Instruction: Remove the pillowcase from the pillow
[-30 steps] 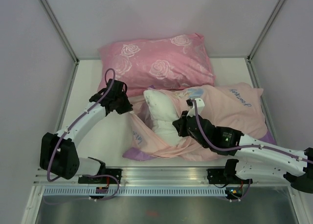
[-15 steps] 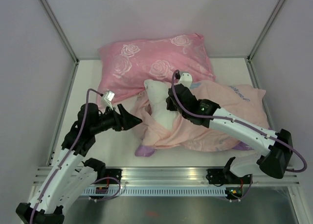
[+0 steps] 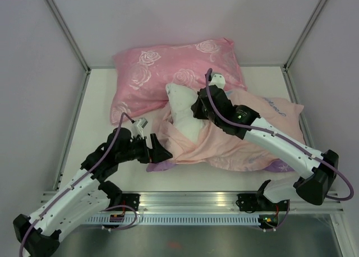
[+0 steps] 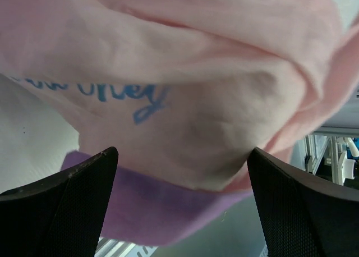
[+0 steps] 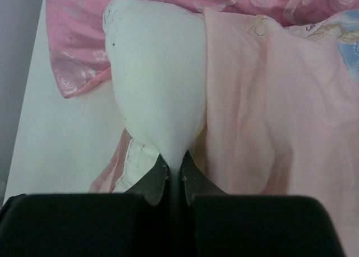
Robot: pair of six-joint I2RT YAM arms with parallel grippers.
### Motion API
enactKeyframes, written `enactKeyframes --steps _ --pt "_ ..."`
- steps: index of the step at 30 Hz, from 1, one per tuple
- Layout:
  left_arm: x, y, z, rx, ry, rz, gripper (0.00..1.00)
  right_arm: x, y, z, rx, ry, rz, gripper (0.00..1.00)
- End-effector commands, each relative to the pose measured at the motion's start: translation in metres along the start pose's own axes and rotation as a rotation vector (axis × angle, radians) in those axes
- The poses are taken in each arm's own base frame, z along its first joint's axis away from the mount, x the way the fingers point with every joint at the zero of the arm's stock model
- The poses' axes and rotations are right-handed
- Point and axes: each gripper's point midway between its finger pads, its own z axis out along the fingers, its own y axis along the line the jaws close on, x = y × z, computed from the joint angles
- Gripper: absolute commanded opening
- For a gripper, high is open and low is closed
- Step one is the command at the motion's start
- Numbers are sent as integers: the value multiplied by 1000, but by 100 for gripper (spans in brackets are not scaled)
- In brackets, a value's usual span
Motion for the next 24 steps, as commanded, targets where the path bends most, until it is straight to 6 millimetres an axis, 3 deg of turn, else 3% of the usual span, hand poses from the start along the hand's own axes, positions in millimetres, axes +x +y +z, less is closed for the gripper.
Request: enactKeyframes --steps 1,3,5,6,8,9,11,13,22,24 --pt "-13 -6 11 -9 -25 21 100 -55 33 -40 -160 -138 115 0" --pt "-2 -11 20 4 22 39 99 -62 34 -43 -160 -152 118 0" --pt "8 -17 26 25 41 53 89 -67 33 -43 -154 -157 119 0" --pt "17 -25 31 61 57 71 65 -70 31 -43 -144 -163 119 0" --pt "26 -33 34 103 79 75 43 -77 30 -41 -134 -178 127 0" --pt "35 -38 35 130 97 87 22 -81 28 -41 -126 -180 127 0" --pt "42 -38 35 124 103 75 2 -95 22 -38 -104 -204 131 0" --pt "49 -29 34 105 104 48 2 -111 15 -39 -80 -232 135 0" --pt "89 23 33 -14 137 -77 2 -218 -62 -63 7 -399 252 0" --pt "95 27 33 -25 142 -87 2 -224 -65 -53 -5 -378 247 0"
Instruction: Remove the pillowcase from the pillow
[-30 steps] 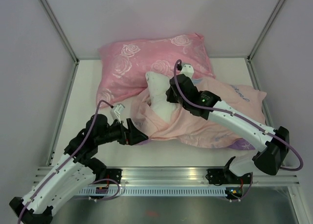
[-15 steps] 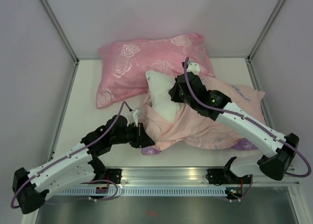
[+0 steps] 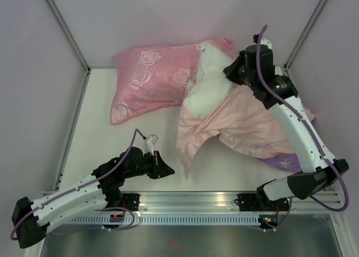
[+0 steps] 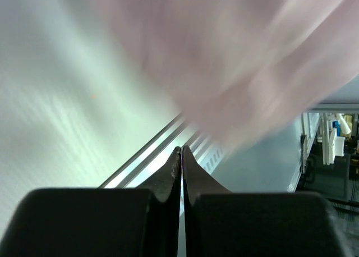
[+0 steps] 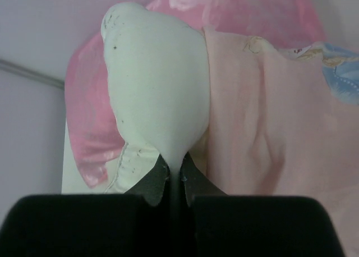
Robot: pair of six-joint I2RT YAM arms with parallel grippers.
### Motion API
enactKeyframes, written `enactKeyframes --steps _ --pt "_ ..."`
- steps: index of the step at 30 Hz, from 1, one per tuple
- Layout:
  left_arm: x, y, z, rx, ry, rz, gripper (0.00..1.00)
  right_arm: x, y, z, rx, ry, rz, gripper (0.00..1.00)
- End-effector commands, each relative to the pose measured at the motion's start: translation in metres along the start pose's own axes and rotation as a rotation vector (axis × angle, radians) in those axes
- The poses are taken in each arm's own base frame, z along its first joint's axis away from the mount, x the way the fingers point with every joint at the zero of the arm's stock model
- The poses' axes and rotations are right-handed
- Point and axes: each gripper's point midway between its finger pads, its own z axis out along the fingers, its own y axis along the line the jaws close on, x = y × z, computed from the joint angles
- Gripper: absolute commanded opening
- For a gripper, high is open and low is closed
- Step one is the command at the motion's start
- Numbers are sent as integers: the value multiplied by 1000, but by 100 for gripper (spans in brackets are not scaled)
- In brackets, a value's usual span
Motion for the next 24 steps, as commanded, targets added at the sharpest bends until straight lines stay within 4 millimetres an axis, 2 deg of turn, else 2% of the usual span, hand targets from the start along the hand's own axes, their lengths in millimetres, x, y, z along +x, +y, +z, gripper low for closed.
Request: enactKeyframes --steps 1,2,4,5,6,10,11,12,13,14,15,16,19,21,23,24 --pt "32 30 -2 -109 84 -87 2 -98 21 -20 -106 -248 69 0" --pt "36 28 -3 -101 91 -84 2 -94 28 -16 -145 -218 69 0" --pt "34 25 -1 -100 78 -76 2 -80 36 -6 -201 -167 84 0" --pt "32 21 0 -102 84 -69 2 -79 41 -4 -233 -173 94 0" --pt "31 19 1 -108 91 -51 2 -67 35 3 -226 -147 104 0" --pt "17 1 0 -115 90 14 2 -45 32 11 -241 -76 73 0" --pt "4 -8 -3 -119 55 35 7 -43 32 10 -252 -76 70 0" --pt "-4 -10 -6 -129 34 73 19 -33 29 6 -263 -58 68 0" --pt "-13 -14 -8 -140 8 96 33 -31 29 3 -274 -56 72 0" --pt "-32 -28 -13 -129 -47 120 57 -29 30 -1 -288 -55 69 0" --pt "-43 -28 -15 -157 -87 140 66 -24 28 -7 -295 -46 68 0" --pt "-57 -40 -18 -140 -126 176 81 -18 30 -11 -316 -23 80 0" --pt "-80 -60 -15 -102 -201 241 91 -9 34 -26 -377 -3 99 0" --pt "-90 -74 -9 -51 -237 265 94 -8 35 -32 -390 -5 114 0" --pt "-88 -73 3 -49 -223 275 96 -7 36 -36 -399 1 123 0" --pt "-92 -77 8 -31 -245 281 96 -7 37 -39 -409 1 130 0"
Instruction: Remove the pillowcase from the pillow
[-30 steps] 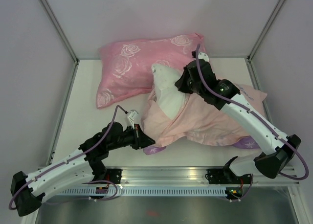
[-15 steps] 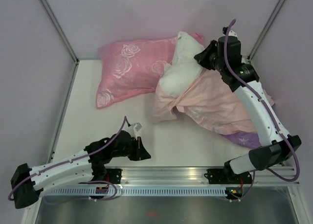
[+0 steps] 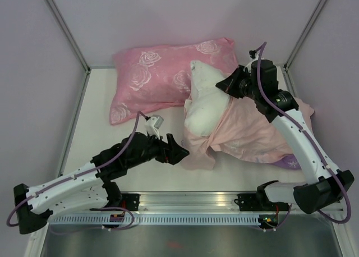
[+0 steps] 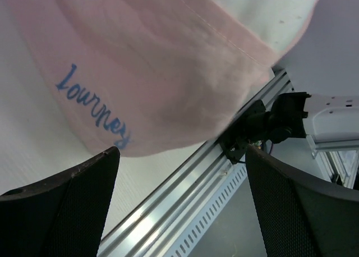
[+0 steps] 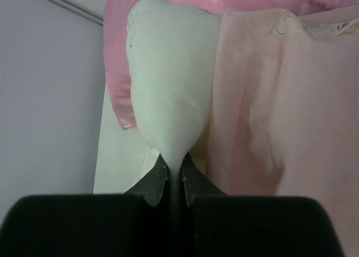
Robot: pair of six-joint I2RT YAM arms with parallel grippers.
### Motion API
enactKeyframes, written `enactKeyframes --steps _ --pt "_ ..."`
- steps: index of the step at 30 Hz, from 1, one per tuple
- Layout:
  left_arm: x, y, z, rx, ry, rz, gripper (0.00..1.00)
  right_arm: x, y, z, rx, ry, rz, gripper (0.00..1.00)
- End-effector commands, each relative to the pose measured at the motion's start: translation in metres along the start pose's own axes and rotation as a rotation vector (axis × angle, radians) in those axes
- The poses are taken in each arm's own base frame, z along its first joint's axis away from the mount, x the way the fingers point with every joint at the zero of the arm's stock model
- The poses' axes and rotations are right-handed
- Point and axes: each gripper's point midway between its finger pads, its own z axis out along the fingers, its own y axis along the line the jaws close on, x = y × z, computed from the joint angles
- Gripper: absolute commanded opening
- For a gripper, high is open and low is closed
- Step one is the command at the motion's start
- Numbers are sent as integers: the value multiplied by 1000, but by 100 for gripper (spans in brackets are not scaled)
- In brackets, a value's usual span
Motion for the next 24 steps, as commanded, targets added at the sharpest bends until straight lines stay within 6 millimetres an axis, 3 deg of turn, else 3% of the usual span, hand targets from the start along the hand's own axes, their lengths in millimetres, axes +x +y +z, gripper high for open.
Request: enactKeyframes --steps 1,7,8,11,12,14,16,17,18,20,24 --pt "-10 -1 25 1 -54 85 96 -35 57 -31 -229 -119 21 0" --pt "-1 -17 60 108 -52 103 96 -43 82 -52 -324 -135 85 0" --pt "5 -17 62 132 -40 107 91 -44 84 -54 -326 -138 97 0" --pt "15 -19 66 161 -10 83 57 -56 86 -62 -320 -183 104 0" --pt "21 -16 67 151 10 75 28 -58 87 -64 -314 -191 104 0" --pt "34 -5 67 112 50 15 2 -68 90 -68 -304 -222 106 1" --pt "55 13 65 87 81 -23 2 -74 89 -67 -287 -236 107 0" --pt "51 8 60 122 44 -64 2 -81 92 -72 -290 -257 108 0" --pt "70 25 57 100 66 -84 2 -85 90 -71 -276 -275 114 0" --pt "88 43 52 61 82 -137 2 -91 89 -72 -268 -301 141 0" --pt "111 62 44 -20 111 -174 2 -100 91 -70 -288 -326 180 0"
